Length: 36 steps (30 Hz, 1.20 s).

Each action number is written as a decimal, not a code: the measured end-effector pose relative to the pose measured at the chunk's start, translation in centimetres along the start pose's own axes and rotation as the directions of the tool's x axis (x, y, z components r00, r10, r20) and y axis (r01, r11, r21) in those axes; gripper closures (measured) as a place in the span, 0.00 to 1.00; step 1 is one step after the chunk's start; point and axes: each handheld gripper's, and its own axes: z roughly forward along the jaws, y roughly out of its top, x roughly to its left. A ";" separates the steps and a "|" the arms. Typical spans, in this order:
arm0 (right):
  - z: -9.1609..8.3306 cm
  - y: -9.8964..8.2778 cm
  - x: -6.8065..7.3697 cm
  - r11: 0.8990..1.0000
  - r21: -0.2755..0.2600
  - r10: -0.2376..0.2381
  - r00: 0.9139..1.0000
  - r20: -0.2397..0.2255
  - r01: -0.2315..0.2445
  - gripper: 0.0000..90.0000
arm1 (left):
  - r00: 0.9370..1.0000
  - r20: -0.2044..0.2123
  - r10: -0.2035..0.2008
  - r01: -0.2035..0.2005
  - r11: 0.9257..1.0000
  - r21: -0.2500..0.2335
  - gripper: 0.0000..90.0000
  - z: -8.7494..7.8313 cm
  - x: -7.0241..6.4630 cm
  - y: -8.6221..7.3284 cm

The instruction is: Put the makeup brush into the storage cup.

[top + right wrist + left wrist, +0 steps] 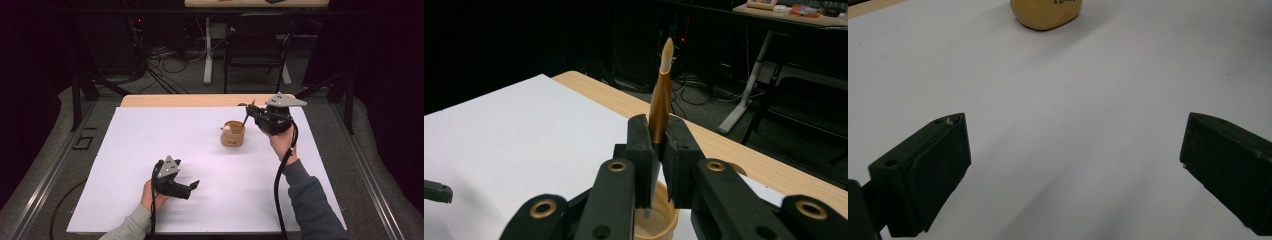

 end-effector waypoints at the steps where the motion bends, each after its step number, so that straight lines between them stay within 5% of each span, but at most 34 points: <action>1: 0.1 0.0 0.0 1.000 -0.004 -0.001 1.000 0.004 0.001 0.93 | 1.000 0.000 0.001 -0.001 1.000 0.001 0.00 0.0 0.0 0.0; 36: 2.0 -0.6 -0.2 1.000 -0.014 0.000 1.000 0.006 0.000 0.93 | 1.000 -0.004 -0.001 0.001 1.000 -0.011 0.00 -0.1 0.1 0.0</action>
